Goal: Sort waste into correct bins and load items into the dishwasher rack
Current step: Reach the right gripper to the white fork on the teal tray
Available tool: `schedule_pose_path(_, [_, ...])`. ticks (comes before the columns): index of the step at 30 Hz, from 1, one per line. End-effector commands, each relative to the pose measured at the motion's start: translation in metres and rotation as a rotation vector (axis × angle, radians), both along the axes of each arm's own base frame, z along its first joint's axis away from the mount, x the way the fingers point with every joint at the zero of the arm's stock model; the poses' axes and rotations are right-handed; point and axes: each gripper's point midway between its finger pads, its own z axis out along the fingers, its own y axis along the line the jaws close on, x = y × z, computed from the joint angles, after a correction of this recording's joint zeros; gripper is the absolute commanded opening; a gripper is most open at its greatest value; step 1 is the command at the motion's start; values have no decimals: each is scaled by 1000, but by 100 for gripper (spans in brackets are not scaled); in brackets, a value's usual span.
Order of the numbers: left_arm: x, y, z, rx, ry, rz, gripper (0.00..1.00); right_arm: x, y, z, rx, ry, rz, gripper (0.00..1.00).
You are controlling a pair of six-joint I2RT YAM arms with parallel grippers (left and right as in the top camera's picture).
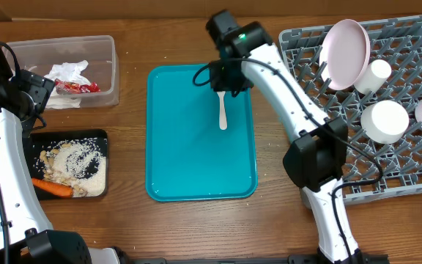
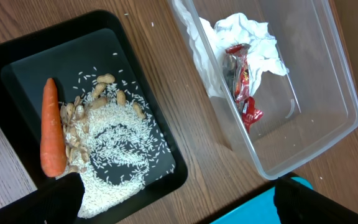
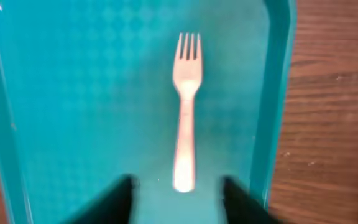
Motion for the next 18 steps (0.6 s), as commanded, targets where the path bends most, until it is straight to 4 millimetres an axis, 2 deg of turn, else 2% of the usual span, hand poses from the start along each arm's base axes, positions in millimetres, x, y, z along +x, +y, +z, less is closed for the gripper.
schedule_pose_path(1, [1,1,2,1,-6,10,100,-3,1,-16,1,21,26,71])
schedule_pose_path(3, [1,1,2,2,-6,9,100,1,7,-43,-2,9,15,74])
schedule_pose_path(4, [1,1,2,1,-6,10,100,2,7,-50,-6,4,13,75])
schedule_pose_path(5, [1,1,2,2,-6,9,100,4,8,-67,-19,-15,14,76])
schedule_pose_path(6, [1,1,2,1,-6,10,100,5,6,-83,-29,-25,12,76])
schedule_pose_path(8, [1,1,2,2,-6,9,100,4,3,-103,-38,-31,5,75])
schedule_pose_path(10, [1,1,2,2,-6,9,100,3,2,-114,-39,-38,5,75])
schedule_pose_path(13, [1,1,2,1,-6,10,100,7,3,-119,-35,-59,8,73])
schedule_pose_path(16, [1,1,2,1,-6,9,100,13,6,-117,-21,-83,7,65])
schedule_pose_path(18, [1,1,1,1,-6,10,100,17,9,-116,-11,-103,8,53])
